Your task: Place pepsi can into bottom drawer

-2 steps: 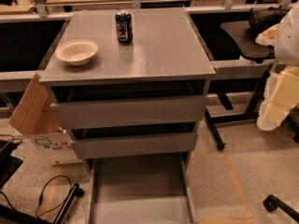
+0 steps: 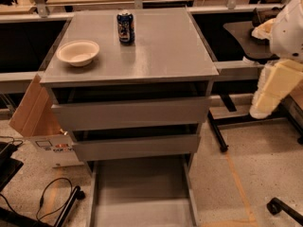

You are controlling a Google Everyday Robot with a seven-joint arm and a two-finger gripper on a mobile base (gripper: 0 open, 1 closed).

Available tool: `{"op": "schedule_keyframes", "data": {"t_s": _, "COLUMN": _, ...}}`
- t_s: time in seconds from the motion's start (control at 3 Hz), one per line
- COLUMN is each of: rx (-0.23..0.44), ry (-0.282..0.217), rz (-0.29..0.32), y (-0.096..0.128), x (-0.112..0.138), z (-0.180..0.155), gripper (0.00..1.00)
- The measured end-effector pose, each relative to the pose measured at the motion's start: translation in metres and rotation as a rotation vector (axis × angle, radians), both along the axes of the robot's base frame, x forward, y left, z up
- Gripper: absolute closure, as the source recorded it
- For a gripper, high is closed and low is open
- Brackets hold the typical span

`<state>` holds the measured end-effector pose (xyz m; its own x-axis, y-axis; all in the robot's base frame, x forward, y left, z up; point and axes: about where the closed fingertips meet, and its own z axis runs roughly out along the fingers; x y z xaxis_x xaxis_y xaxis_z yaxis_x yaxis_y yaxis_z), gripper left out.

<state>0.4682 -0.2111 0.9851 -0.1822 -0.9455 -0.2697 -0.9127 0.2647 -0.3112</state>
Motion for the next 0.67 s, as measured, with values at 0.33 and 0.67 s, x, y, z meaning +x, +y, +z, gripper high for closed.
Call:
{"op": "schedule_keyframes", "data": {"t_s": 0.33, "rx": 0.096, "ry": -0.066, "rz": 0.013, "y": 0.009, "x": 0.054, "z": -0.002, "gripper": 0.00}}
{"op": "schedule_keyframes", "data": {"t_s": 0.67, "rx": 0.225, "ry": -0.152, "rz": 0.007, "y": 0.018, "x": 0.106, "z": 0.001, "gripper": 0.00}}
